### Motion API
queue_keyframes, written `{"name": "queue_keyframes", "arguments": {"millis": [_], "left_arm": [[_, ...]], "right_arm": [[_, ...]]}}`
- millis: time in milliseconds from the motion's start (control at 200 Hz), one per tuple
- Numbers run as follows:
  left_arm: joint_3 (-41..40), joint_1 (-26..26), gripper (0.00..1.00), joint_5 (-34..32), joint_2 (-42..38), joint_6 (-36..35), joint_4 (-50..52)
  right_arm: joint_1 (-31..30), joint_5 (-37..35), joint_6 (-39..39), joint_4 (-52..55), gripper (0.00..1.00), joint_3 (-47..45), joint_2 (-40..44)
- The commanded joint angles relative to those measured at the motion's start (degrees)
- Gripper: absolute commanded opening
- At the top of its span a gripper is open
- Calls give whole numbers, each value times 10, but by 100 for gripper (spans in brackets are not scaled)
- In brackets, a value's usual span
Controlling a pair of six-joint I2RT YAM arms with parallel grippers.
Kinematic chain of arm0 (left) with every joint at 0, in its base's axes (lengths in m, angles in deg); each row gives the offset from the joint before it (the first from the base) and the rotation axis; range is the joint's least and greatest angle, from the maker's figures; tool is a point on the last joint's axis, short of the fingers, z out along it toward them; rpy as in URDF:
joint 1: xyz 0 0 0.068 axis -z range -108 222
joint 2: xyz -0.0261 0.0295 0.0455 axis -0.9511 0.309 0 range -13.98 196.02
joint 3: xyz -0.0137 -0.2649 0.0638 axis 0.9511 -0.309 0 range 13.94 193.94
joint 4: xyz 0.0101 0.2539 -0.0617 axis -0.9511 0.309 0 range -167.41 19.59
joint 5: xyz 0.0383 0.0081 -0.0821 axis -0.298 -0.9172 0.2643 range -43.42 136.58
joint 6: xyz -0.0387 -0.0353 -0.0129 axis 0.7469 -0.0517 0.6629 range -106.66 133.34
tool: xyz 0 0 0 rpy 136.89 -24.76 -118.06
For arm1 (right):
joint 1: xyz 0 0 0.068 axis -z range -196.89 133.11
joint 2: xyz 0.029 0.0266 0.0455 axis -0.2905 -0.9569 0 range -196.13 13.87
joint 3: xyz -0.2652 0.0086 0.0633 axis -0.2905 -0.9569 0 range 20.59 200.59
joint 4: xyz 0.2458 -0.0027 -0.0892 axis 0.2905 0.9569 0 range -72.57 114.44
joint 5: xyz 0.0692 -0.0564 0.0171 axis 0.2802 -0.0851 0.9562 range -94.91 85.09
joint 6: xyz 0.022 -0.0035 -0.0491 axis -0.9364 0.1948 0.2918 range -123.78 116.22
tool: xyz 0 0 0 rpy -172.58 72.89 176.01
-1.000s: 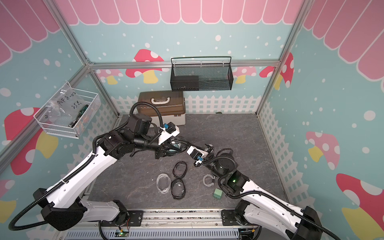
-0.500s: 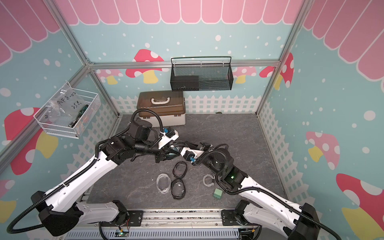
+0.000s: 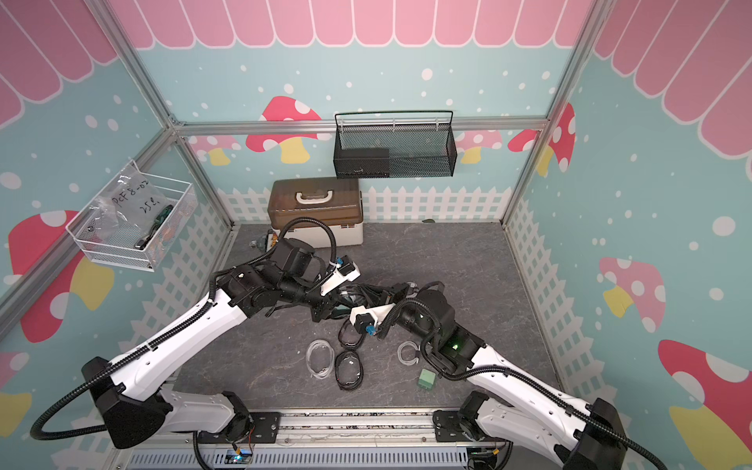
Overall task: Pack away charging kits
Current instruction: Zip the zipper on the storage bag.
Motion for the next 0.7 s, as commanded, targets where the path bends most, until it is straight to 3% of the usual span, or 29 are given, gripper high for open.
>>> {"name": "queue_keyframes", "arguments": {"millis": [0,400,460,605,695], "left_arm": [[14,4,0,-22,16,-3,14],[-17,3,0,-32,22,25,-38],[-32,-1,0,-45,18,37,-58],[-68,-55,0,-44,6,106,-124],[-110,-114,0,-59,-9,202,-202]], "right_arm": [[-7,35,19,-29,0,28,5],[-7,86,-52,-8,0,71,-39],[-7,86,-67,-7,10,74,-47],[-7,95,-89,-19,45,46,-40],[-7,109,-121,-16,55,17,-10]]}}
